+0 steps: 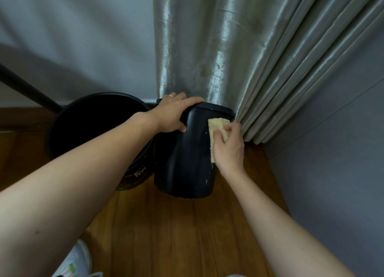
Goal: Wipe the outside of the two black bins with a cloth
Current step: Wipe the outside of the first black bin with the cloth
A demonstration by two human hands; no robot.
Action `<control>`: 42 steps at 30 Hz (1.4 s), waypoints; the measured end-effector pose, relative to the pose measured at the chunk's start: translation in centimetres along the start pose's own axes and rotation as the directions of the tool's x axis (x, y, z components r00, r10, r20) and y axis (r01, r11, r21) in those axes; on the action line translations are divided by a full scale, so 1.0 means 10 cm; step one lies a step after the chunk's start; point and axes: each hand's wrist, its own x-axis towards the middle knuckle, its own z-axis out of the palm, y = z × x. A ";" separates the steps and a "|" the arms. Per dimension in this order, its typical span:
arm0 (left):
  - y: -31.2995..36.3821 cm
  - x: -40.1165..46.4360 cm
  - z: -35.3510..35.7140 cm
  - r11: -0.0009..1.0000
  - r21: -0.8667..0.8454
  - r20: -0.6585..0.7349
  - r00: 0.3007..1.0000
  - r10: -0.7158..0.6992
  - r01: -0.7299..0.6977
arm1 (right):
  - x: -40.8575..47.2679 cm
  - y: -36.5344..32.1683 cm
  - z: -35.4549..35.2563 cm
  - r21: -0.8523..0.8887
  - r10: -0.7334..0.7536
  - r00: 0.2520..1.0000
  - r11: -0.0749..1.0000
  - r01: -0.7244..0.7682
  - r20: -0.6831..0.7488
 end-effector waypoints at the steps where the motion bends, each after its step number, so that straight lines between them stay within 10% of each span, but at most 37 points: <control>1: 0.00 0.00 0.00 1.000 0.002 0.001 1.000 0.001 -0.001 | -0.02 -0.01 0.03 0.015 0.024 1.000 1.000 -0.025 0.019; 14: 0.04 -0.02 -0.02 0.999 0.024 0.009 0.999 0.031 -0.032 | 0.08 -0.02 -0.09 0.353 0.268 0.961 0.908 -0.226 -0.073; 22: 0.00 -0.02 0.01 0.999 0.026 0.000 0.999 0.033 -0.033 | 0.00 -0.05 0.06 0.694 0.431 0.893 0.604 -0.391 0.127; 29: 0.01 -0.02 0.02 0.999 0.033 -0.002 1.000 0.028 -0.028 | -0.07 0.06 -0.02 0.053 0.035 0.995 0.998 -0.031 -0.089; 34: -0.01 -0.03 0.02 0.999 0.032 0.000 1.000 0.021 -0.021 | 0.03 0.23 -0.11 -0.560 -0.424 0.904 0.736 0.379 0.055; 38: 0.00 -0.03 0.02 0.999 0.031 -0.004 1.000 0.024 -0.024 | 0.21 0.32 -0.18 -0.625 -0.509 0.822 0.563 0.542 0.255; 42: 0.00 -0.03 0.01 0.999 0.020 -0.001 1.000 0.025 -0.025 | 0.26 0.26 -0.20 -0.578 -0.478 0.842 0.624 0.527 0.251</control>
